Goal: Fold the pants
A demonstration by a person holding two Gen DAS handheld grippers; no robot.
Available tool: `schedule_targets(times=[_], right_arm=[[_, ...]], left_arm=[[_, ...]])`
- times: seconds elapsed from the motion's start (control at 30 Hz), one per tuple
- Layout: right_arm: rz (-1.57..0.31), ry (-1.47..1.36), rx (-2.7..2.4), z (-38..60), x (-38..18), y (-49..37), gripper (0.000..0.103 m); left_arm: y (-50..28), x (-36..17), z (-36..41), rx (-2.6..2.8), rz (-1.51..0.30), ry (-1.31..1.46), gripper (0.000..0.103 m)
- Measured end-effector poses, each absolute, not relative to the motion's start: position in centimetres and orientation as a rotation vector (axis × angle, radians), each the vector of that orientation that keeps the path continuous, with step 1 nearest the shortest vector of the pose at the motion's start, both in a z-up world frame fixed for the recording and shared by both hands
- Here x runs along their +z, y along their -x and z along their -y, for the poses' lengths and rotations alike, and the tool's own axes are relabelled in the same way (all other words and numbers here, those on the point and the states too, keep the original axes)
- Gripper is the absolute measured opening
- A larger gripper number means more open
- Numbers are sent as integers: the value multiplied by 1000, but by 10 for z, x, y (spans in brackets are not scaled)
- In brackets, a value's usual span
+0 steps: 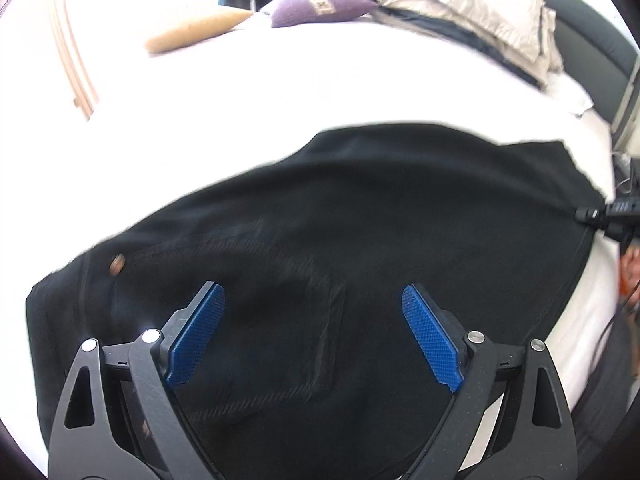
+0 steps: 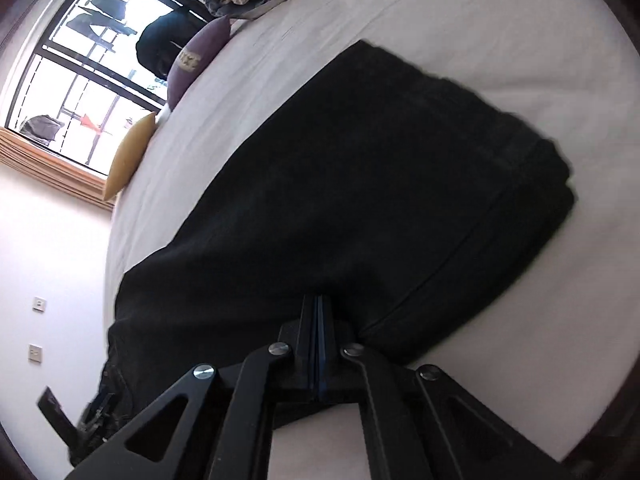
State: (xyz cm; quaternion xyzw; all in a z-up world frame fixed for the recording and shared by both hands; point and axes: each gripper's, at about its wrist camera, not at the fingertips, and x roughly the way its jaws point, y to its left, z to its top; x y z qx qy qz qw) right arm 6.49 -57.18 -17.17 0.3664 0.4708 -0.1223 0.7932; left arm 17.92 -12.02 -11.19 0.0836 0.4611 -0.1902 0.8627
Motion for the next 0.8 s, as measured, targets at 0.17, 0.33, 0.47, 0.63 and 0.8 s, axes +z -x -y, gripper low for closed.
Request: schedule_targets(times=[0.17,0.33,0.47,0.63,0.8], right_arm=[[-985,-677,-165,548,-136,-73,67],[-951,-543,-2,523,-105,-118,67],[-968,-335,202,500,-85,-164,67],[-998,1,506,438,-82,-223,60],[-1100,233,694,383,-104,-270,53]], left_arm=[[-231,-95,191,-638,-963,-265,91],[-275,-120,238,-723,-1046,-383,90],[-258,-164,220,-662,-1053,-416,89],[-232,-176,198,-606,-938,-324,91],[-222,-176,189,-650,-875,-264,92]])
